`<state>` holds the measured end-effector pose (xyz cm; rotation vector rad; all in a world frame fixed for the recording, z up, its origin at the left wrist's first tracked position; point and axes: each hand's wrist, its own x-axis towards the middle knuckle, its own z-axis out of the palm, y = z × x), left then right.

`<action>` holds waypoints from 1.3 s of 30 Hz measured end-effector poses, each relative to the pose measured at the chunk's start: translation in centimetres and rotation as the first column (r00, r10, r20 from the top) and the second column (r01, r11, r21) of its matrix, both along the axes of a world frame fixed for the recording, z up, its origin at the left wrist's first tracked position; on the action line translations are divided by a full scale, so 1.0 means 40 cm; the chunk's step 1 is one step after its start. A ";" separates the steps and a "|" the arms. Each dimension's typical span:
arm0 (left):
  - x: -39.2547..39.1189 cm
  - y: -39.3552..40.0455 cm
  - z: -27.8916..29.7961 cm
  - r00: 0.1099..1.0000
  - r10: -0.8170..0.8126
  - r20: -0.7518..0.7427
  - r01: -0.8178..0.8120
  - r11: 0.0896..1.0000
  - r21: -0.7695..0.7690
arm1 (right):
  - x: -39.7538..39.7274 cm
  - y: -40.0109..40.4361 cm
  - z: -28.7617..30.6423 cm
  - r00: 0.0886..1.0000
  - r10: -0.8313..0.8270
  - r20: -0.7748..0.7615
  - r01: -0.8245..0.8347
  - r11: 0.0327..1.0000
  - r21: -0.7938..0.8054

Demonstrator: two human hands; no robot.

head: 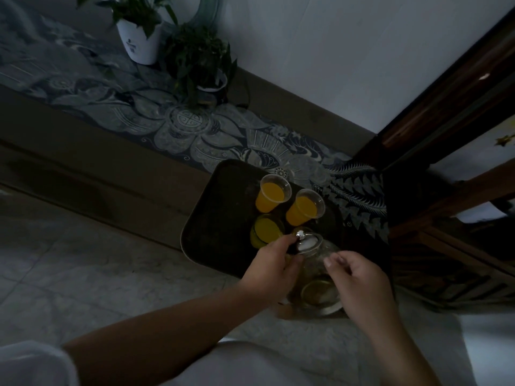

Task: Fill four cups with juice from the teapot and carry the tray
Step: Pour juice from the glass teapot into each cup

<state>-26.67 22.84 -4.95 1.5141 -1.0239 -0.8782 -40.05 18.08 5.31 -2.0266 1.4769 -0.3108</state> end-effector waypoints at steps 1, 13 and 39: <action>-0.001 0.001 0.002 1.000 0.003 0.014 -0.003 1.000 -0.007 | -0.007 0.001 -0.008 0.999 -0.020 0.026 0.020 1.000 0.019; -0.030 -0.001 0.038 0.966 0.063 0.251 -0.048 0.997 -0.063 | -0.102 -0.009 -0.074 0.931 -0.121 0.344 0.033 0.968 0.248; 0.496 0.040 0.193 0.708 -0.226 0.669 -0.167 0.867 0.470 | 0.361 -0.017 -0.182 0.796 0.072 0.601 -0.519 0.592 0.616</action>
